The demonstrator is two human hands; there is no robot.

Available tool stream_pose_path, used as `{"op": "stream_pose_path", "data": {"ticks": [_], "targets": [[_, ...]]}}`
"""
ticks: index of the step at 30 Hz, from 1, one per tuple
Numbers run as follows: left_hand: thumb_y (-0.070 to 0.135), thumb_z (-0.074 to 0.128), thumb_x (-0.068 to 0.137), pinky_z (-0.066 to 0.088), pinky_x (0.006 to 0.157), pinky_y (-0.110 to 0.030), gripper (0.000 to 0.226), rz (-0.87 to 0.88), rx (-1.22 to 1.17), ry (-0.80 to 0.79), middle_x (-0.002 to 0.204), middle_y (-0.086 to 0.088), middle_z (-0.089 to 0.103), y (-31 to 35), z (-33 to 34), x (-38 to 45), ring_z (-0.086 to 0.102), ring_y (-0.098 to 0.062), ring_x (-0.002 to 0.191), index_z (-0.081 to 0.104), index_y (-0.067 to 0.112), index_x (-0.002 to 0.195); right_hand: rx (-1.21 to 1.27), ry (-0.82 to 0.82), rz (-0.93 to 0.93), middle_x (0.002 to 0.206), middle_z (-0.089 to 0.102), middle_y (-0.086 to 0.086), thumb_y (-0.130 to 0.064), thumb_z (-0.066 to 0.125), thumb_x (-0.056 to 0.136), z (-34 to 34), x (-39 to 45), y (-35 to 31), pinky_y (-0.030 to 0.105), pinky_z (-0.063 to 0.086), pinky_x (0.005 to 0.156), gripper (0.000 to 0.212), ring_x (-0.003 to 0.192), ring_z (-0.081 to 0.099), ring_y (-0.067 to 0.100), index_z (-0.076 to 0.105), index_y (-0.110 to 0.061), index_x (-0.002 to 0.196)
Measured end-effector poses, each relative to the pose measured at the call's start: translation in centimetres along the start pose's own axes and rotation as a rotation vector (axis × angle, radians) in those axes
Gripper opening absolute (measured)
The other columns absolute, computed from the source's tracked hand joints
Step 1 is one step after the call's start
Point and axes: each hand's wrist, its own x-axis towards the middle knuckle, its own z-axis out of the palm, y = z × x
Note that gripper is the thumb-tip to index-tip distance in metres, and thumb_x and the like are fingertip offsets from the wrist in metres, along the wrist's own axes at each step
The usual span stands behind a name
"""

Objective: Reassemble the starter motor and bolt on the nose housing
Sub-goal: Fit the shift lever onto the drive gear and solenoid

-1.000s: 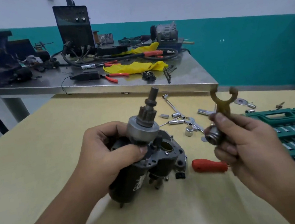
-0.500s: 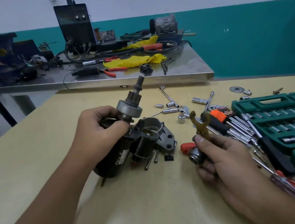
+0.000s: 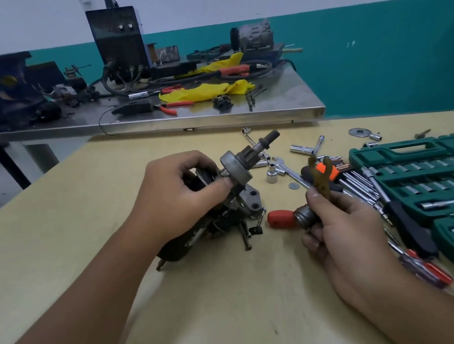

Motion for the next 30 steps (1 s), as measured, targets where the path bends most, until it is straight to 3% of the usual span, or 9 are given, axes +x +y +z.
{"op": "stream_pose_path", "data": {"ticks": [4, 10, 19, 25, 30], "targets": [[0.058, 0.067, 0.069, 0.056, 0.063, -0.035, 0.031, -0.068, 0.006, 0.002, 0.075, 0.01, 0.069, -0.3, 0.7, 1.5, 0.065, -0.009, 0.068, 0.074, 0.03, 0.082, 0.006, 0.015, -0.001, 0.067, 0.048, 0.008, -0.019, 0.074, 0.094, 0.0, 0.2, -0.2, 0.025, 0.035, 0.038, 0.015, 0.04, 0.033, 0.011, 0.075, -0.016, 0.079], [0.06, 0.067, 0.071, 0.06, 0.073, -0.05, 0.033, -0.095, -0.003, -0.021, 0.08, 0.009, 0.07, -0.8, 1.0, 2.4, 0.068, -0.015, 0.073, 0.073, 0.03, 0.086, -0.056, -0.042, -0.011, 0.068, 0.054, 0.013, -0.018, 0.073, 0.094, -0.1, 0.3, 0.1, 0.025, 0.037, 0.039, 0.009, 0.042, 0.038, 0.011, 0.073, -0.01, 0.092], [0.063, 0.06, 0.071, 0.059, 0.077, -0.046, 0.036, -0.027, 0.095, -0.169, 0.09, 0.019, 0.068, 0.3, 1.0, 1.9, 0.067, -0.007, 0.083, 0.067, 0.042, 0.099, -0.089, -0.068, -0.059, 0.058, 0.058, -0.001, -0.019, 0.073, 0.094, 0.1, -0.2, 0.3, 0.026, 0.038, 0.042, 0.012, 0.041, 0.042, 0.008, 0.078, -0.026, 0.085], [0.047, 0.064, 0.077, 0.054, 0.066, -0.041, 0.026, 0.169, 0.233, -0.144, 0.082, 0.008, 0.067, 1.8, 3.2, 0.4, 0.063, -0.018, 0.079, 0.071, 0.028, 0.093, 0.039, 0.106, -0.127, 0.064, 0.059, 0.005, -0.016, 0.068, 0.098, -0.3, 0.3, -1.0, 0.025, 0.038, 0.04, 0.01, 0.042, 0.045, 0.009, 0.07, -0.014, 0.089], [0.048, 0.068, 0.071, 0.045, 0.057, -0.029, 0.029, 0.223, 0.48, -0.141, 0.085, 0.01, 0.058, 1.7, 4.5, -0.3, 0.051, -0.014, 0.074, 0.072, 0.027, 0.091, 0.067, 0.199, -0.158, 0.056, 0.05, -0.005, -0.015, 0.064, 0.102, -0.9, 1.3, -2.6, 0.025, 0.036, 0.04, 0.016, 0.037, 0.037, 0.006, 0.062, -0.015, 0.086]]}}
